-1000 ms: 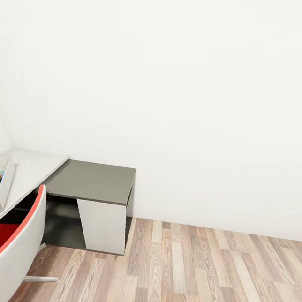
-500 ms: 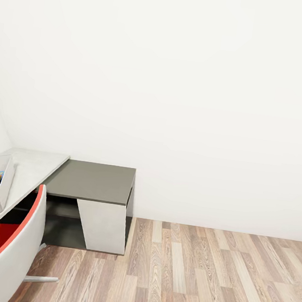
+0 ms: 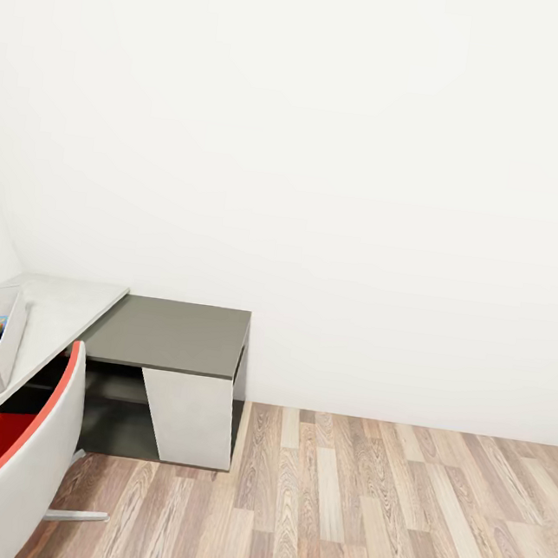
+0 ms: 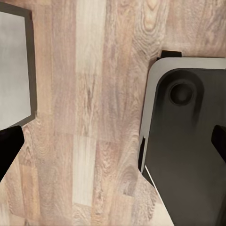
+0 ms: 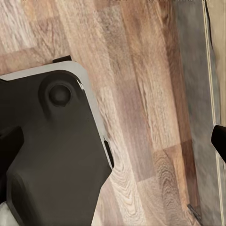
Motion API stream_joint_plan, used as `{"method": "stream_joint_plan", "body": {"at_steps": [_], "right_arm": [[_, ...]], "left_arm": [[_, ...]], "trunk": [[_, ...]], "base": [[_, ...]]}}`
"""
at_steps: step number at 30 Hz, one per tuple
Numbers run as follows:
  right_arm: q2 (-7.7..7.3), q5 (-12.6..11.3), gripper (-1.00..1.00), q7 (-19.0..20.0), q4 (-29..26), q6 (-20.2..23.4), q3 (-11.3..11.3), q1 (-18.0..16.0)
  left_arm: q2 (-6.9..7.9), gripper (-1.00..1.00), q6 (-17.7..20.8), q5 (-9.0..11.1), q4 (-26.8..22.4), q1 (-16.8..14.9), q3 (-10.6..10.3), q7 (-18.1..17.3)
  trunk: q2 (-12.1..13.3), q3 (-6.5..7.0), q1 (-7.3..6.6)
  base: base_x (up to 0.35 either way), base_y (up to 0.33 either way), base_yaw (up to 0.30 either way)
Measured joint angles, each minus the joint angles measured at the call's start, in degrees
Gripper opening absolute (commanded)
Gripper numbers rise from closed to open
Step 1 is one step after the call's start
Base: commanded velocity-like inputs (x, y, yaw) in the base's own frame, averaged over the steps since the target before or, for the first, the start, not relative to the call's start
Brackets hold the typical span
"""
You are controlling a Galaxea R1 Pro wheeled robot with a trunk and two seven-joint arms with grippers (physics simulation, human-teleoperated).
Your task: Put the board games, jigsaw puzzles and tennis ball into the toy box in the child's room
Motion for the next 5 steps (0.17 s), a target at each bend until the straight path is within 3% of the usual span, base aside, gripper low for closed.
{"method": "stream_joint_plan", "body": {"at_steps": [5], "right_arm": [[-0.18, 0.1, 1.0, 0.0, 0.0, 0.0, 0.0, 0.0]], "left_arm": [[-0.04, 1.0, 0.0, 0.0, 0.0, 0.0, 0.0, 0.0]], "trunk": [[0.0, 0.0, 0.0]], "base": [[0.0, 0.0, 0.0]]}}
